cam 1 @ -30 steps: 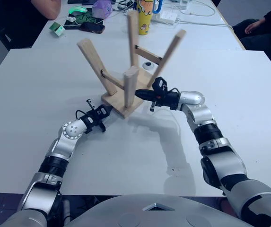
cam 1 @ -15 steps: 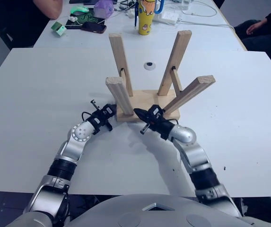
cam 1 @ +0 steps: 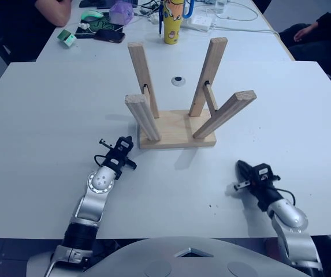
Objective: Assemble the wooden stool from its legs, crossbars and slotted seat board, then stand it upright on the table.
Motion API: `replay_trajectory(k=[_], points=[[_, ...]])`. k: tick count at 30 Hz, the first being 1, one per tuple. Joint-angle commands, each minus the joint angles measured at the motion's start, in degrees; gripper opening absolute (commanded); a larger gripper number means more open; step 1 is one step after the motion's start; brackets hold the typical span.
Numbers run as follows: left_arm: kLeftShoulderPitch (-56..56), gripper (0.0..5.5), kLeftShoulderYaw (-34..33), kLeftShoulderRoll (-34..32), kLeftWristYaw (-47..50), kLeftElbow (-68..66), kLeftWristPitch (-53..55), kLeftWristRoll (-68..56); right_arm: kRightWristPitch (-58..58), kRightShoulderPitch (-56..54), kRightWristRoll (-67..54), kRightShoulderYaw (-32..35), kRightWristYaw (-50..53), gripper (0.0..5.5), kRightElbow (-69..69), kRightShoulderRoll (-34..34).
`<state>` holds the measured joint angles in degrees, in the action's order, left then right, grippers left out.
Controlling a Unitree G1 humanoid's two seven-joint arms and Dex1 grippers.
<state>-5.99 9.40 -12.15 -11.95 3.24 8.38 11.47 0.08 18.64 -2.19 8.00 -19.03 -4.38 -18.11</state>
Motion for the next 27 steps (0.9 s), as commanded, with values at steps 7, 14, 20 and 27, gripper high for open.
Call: replay_trajectory(k=[7, 14, 20, 27], points=[[2.67, 0.01, 3.77, 6.74, 2.82, -5.52, 5.49, -0.33, -0.04, -21.34, 2.78, -5.76, 6.15, 0.00, 23.20, 7.41], [4.29, 0.01, 8.31, 5.59, -1.42, -5.77, 9.11, 0.51, 8.03, -17.43, 2.97, -12.33, 3.15, 0.00, 15.96, 8.38], [3.85, 0.01, 10.93, 5.36, -4.50, 0.74, 10.81, -2.11, 18.30, -16.53, -0.62, -15.66, 1.04, 0.00, 3.73, 9.07], [7.53, 0.01, 10.15, 4.64, -6.49, 9.95, 17.01, -3.71, 30.78, -20.64, -4.49, -15.45, 0.70, 0.00, -5.85, 9.66]])
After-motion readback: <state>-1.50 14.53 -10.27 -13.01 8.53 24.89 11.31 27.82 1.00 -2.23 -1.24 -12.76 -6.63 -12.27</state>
